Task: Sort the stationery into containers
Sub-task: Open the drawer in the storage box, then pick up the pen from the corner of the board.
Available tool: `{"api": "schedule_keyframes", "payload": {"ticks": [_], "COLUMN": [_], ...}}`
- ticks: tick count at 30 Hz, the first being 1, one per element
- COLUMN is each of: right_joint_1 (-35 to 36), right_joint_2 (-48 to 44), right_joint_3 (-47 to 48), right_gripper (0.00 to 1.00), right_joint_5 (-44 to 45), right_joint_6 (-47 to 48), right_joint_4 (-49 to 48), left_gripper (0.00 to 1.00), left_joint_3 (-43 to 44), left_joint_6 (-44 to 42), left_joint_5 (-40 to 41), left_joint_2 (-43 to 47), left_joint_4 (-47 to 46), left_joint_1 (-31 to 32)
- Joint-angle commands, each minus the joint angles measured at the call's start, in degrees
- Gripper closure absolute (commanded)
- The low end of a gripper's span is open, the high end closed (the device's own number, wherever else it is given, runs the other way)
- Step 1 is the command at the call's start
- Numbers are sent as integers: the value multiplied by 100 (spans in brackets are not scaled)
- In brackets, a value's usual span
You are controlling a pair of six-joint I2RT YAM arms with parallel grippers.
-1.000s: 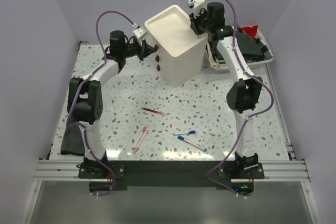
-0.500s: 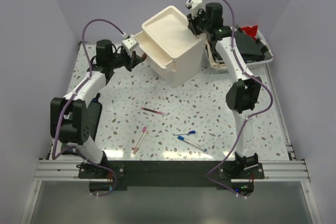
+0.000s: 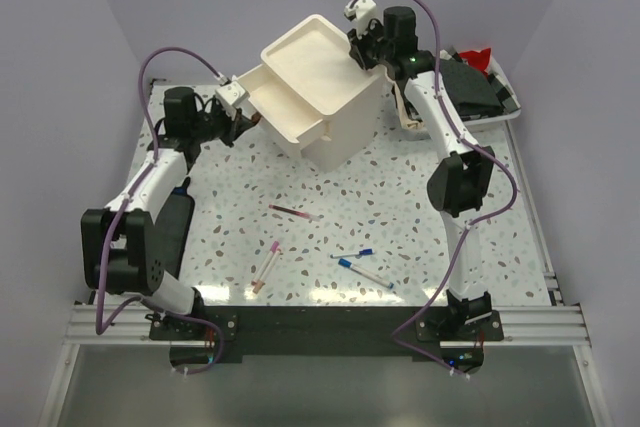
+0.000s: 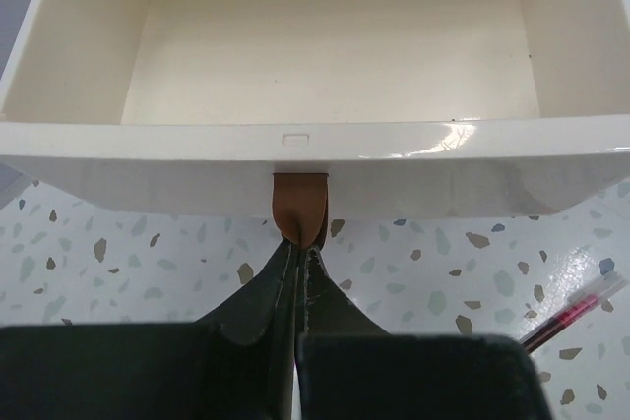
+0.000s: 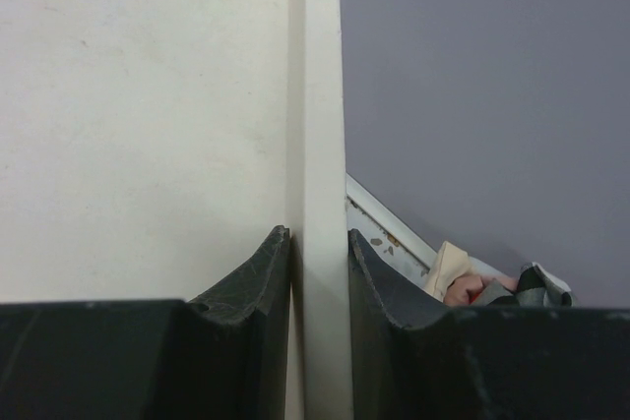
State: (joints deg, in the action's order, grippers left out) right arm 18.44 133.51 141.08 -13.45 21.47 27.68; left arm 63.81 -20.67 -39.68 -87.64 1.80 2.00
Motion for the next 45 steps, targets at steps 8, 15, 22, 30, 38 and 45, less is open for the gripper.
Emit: {"api": "schedule_keyframes", "payload": {"ticks": [8,15,22,30,38,45], "right_joint_1": [327,318,318,380,520,521], "right_joint_2": [614,562,-202,-2099,-4551,-5730], "right_joint_3": [-423,-397,-493,-1467,-5104,-6996], "right_gripper": [100,100,63,1,10,9], "right_joint_5": [-17,53,229,98,-721,-255], "right_joint_6": [340,305,-2,-21,814,621], "right_joint_4": [1275,1248,1152,1195,1425,1485], "left_gripper": [100,57,16,0,0,0], "left_joint_3": [-421,-572,-606,-922,-1915,-2154], "left_joint_6": [-333,177,186,62,880,1065], "left_joint_5": [119,583,1515,1805,2861,2984], "left_joint_2": [940,1125,1976,3313,4377,4501], "left_joint_4": [690,391,707,1585,1631,1559], "left_joint_1": [-174,-165,-174,-165,-182,-385]}}
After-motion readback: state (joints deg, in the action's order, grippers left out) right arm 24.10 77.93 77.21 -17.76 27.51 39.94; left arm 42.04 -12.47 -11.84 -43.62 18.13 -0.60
